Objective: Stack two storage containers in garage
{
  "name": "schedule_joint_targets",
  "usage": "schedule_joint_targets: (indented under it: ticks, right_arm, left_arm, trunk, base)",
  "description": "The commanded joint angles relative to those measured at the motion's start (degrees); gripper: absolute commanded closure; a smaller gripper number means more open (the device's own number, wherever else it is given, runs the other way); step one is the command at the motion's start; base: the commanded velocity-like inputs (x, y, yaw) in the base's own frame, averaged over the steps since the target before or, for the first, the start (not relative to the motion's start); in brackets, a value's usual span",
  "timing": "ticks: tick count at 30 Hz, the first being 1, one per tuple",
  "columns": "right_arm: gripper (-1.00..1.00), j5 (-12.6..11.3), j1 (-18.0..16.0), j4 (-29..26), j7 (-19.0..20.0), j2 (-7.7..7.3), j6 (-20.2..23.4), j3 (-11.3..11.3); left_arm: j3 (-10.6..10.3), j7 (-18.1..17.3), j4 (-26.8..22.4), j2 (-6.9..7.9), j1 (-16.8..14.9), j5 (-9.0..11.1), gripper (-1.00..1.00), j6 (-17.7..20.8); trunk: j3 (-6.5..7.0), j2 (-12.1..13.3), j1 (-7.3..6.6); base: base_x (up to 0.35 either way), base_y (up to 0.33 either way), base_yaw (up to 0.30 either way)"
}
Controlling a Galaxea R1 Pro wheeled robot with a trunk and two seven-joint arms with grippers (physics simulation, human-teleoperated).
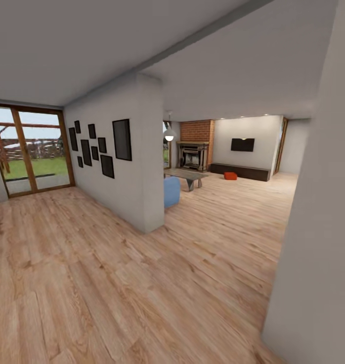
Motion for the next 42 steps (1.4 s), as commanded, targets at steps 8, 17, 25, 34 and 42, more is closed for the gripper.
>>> schedule_joint_targets:
  ticks: [8, 17, 25, 34, 42]
  right_arm:
    - [-1.0, -0.2, -0.1, 0.2, 0.2, 0.01, -0.3, 0.2]
    - [-1.0, -0.4, -0.1, 0.2, 0.2, 0.01, -0.3, 0.1]
    - [-1.0, -0.4, -0.1, 0.2, 0.2, 0.01, -0.3, 0.1]
    - [-1.0, -0.4, -0.1, 0.2, 0.2, 0.01, -0.3, 0.1]
    - [-1.0, -0.4, -0.1, 0.2, 0.2, 0.01, -0.3, 0.1]
  left_arm:
    - [0.0, -0.1, 0.1, 0.01, 0.0, 0.3, -1.0, -0.1]
    - [0.0, -0.1, 0.0, 0.01, 0.0, 0.3, -1.0, -0.1]
    - [-0.1, -0.1, 0.0, 0.01, 0.0, 0.3, -1.0, -0.1]
    - [0.0, -0.2, 0.0, 0.01, 0.0, 0.2, -1.0, -0.1]
    - [0.0, -0.2, 0.0, 0.01, 0.0, 0.2, -1.0, -0.1]
  trunk:
    - [-0.1, -0.1, 0.05]
    - [-0.1, -0.1, 0.05]
    - [-0.1, -0.1, 0.05]
    - [-0.1, -0.1, 0.05]
    - [-0.1, -0.1, 0.05]
  base:
    - [0.325, 0.0, 0.0]
    - [0.325, 0.0, 0.0]
    - [0.325, 0.0, 0.0]
    - [0.325, 0.0, 0.0]
    - [0.325, 0.0, 0.0]
